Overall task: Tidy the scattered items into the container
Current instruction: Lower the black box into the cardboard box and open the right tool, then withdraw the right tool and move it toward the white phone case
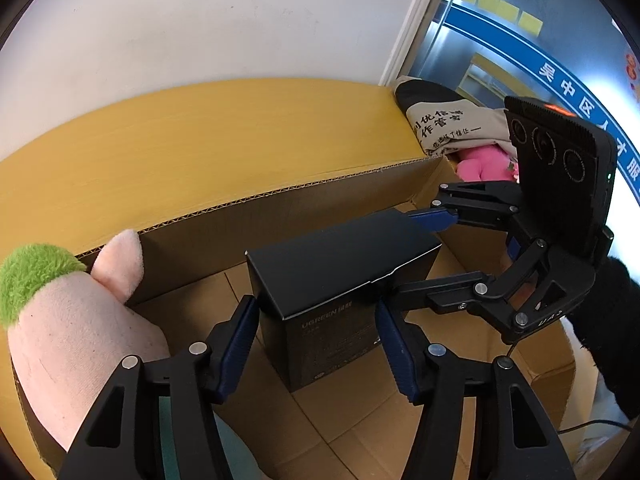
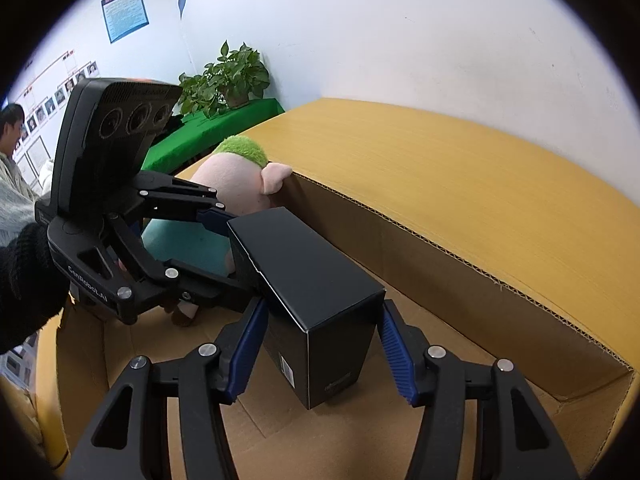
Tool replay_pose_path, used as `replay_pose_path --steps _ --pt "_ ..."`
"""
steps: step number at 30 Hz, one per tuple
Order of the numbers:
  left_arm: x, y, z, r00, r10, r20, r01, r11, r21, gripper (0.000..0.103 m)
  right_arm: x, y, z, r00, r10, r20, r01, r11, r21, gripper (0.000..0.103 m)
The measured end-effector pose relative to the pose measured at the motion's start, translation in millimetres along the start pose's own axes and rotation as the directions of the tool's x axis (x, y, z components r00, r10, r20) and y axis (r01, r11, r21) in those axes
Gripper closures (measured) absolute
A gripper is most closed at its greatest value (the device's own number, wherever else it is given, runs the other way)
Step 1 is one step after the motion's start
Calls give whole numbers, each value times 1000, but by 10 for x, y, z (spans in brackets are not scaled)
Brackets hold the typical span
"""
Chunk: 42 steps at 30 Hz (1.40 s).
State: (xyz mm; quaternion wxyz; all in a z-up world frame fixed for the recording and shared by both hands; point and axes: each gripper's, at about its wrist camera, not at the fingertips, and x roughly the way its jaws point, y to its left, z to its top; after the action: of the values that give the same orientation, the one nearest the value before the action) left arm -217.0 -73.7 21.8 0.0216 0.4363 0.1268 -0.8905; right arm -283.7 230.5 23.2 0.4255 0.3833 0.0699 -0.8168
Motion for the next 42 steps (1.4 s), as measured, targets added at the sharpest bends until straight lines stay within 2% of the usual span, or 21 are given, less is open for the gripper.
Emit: replay_pose_path --steps 1,6,8,12,16,20,23,26,32,38,42 --pt "-8 7 -2 1000 3 1 -3 1000 -7 44 -6 -2 0 1000 -5 2 5 1000 0 45" --pt "-138 40 -27 998 40 43 -38 998 -44 43 -178 -12 71 997 -32 73 30 999 30 41" --pt "-218 35 -38 997 43 65 -40 998 -55 36 -251 -5 108 995 -47 91 43 998 41 34" --pt "-481 -7 -72 990 66 127 -55 995 -88 29 -444 68 156 989 -68 129 61 996 60 33" --pt "-806 -167 -145 975 106 195 -89 992 -94 20 -686 230 137 983 -98 155 87 993 79 29" --pt "-1196 -374 -367 953 151 263 -127 986 -107 16 -1007 478 47 968 -135 210 115 988 104 27" --pt "-1367 -573 -539 937 202 287 -178 978 -108 8 -1230 671 -73 954 -174 243 142 979 143 26" --pt "-1536 -823 -762 912 278 302 -255 960 -113 7 -1356 882 -276 949 -225 222 182 963 200 25" --pt "-1782 -1197 -1227 895 300 329 -261 952 -158 2 -1490 1355 -779 943 -292 161 238 928 287 25" --pt "-1962 -1596 -1690 864 368 344 -322 929 -184 2 -1674 1767 -1161 925 -355 134 288 888 359 25" --pt "-2046 -1833 -1877 857 378 350 -334 925 -181 2 -1784 2044 -1340 913 -386 131 309 864 397 25"
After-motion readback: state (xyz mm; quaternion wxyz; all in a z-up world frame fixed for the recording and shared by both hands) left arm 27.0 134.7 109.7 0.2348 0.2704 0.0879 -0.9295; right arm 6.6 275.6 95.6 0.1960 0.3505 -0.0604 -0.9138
